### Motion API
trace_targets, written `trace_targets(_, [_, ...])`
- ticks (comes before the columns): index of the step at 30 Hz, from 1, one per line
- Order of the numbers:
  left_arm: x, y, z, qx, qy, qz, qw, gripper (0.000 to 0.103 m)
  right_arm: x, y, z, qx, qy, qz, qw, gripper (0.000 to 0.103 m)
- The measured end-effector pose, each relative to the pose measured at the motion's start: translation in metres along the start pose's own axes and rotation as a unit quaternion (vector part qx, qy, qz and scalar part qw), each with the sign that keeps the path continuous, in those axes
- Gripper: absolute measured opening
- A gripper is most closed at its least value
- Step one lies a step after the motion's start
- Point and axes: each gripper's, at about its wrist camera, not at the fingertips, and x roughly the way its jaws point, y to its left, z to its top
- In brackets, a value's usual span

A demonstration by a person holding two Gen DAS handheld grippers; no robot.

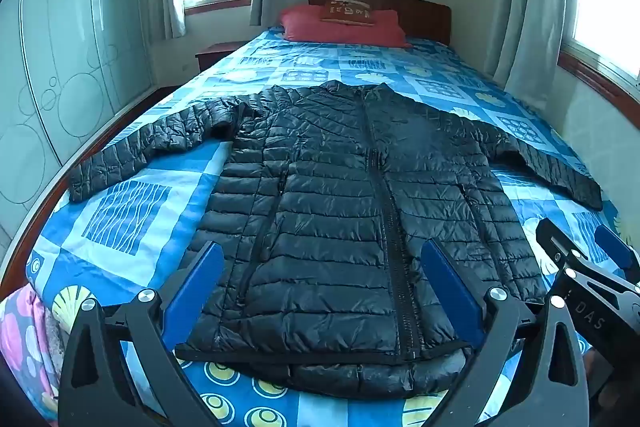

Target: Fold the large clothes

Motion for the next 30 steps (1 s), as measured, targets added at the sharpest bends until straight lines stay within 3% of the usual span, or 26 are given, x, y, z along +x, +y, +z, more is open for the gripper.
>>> trace_targets(30, [-0.001,0.005,0.0,-0.007,0.012,0.0,0.9999,0.098,-0.003,-0.002,-0.001,0.0,0.0,-0.002,1.0,0.101])
